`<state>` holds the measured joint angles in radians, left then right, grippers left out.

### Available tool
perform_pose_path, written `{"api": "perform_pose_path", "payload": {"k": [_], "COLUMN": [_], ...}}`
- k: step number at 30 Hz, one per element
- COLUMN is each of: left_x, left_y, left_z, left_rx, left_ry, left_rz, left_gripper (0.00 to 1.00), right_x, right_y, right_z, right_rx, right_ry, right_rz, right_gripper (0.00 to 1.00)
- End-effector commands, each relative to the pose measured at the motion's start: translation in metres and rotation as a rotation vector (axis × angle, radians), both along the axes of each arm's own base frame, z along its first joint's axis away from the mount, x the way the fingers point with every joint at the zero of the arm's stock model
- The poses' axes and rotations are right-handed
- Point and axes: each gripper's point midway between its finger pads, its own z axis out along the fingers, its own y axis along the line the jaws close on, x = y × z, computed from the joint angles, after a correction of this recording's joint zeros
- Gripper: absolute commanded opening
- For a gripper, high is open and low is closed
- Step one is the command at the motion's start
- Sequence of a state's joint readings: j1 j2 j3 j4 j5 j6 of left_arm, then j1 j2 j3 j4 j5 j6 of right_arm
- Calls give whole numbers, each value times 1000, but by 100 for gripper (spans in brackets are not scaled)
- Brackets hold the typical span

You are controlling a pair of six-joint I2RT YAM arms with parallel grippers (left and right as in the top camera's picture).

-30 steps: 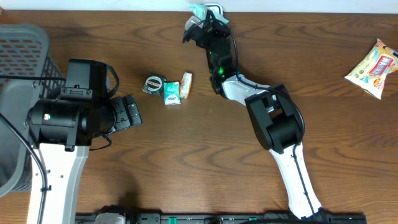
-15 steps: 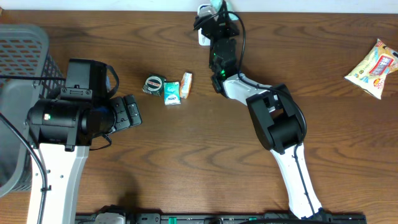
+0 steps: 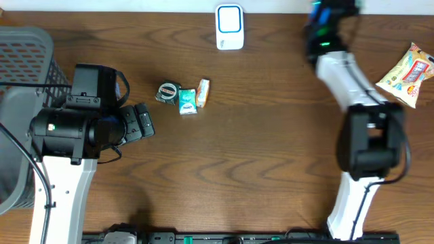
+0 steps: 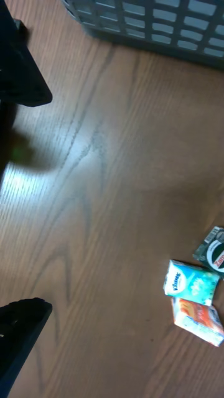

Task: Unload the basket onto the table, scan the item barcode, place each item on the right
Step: 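Carry the green tissue pack from the scanner to the right edge, then release the green pack and swing the right gripper to the orange Kleenex pack, then grasp the orange Kleenex tissue pack with the right gripper and lift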

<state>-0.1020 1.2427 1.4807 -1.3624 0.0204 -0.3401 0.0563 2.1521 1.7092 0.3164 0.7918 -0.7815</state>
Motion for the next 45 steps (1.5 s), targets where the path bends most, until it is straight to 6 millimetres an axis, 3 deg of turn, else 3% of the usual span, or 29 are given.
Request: {"api": "perform_pose_path", "payload": {"k": [1, 2, 3, 4, 5, 6, 10, 13, 15, 17, 18, 19, 20, 23, 26, 29, 33, 38, 41, 45], "left_x": [0, 0, 0, 0, 0, 0, 0, 0, 0, 0, 0, 0, 0, 0, 0, 0, 0, 0, 0, 0], "left_y": [1, 1, 1, 1, 1, 1, 1, 1, 1, 1, 1, 1, 1, 1, 1, 1, 1, 1, 1, 1], "left_z": [1, 1, 1, 1, 1, 1, 1, 1, 1, 1, 1, 1, 1, 1, 1, 1, 1, 1, 1, 1], "left_rx": [2, 2, 2, 2, 2, 2, 2, 2, 2, 2, 2, 2, 2, 2, 2, 2, 2, 2, 2, 2], "left_ry": [-3, -3, -3, -3, -3, -3, -3, -3, -3, -3, -3, -3, -3, -3, -3, -3, -3, -3, -3, -3], "left_rz": [3, 3, 3, 3, 3, 3, 3, 3, 3, 3, 3, 3, 3, 3, 3, 3, 3, 3, 3, 3], "left_gripper": [98, 98, 98, 97, 97, 97, 98, 98, 98, 98, 97, 98, 98, 98, 98, 98, 98, 98, 98, 98], "right_x": [-42, -56, -63, -75, -80, -89, -101, -93, -84, -76, -71, -70, -70, -85, -106, -116, -127, -136, -141, -143], "right_y": [-86, -107, -116, -131, -137, -146, -153, -120, -83, -32, 18, 38, 81, 167, 226, 263, 315, 365, 392, 402], "right_z": [-47, -71, -82, -102, -109, -123, -141, -157, -168, -175, -175, -173, -167, -140, -119, -123, -153, -164, -164, -172], "right_rx": [68, 143, 183, 277, 318, 408, 553, 647, 739, 867, 1021, 1088, 1239, 1546, 1688, 1644, 1494, 1386, 1372, 1350], "right_ry": [178, 242, 266, 301, 308, 316, 305, 370, 425, 482, 500, 505, 523, 601, 702, 766, 816, 751, 707, 634], "right_rz": [-229, -257, -267, -282, -288, -294, -311, -200, -71, 94, 225, 277, 390, 647, 836, 862, 697, 577, 553, 460], "right_gripper": [3, 15, 25, 59, 96, 99, 99, 99, 99, 99, 99, 99, 99, 99, 99, 99, 77, 73, 71, 69]}}
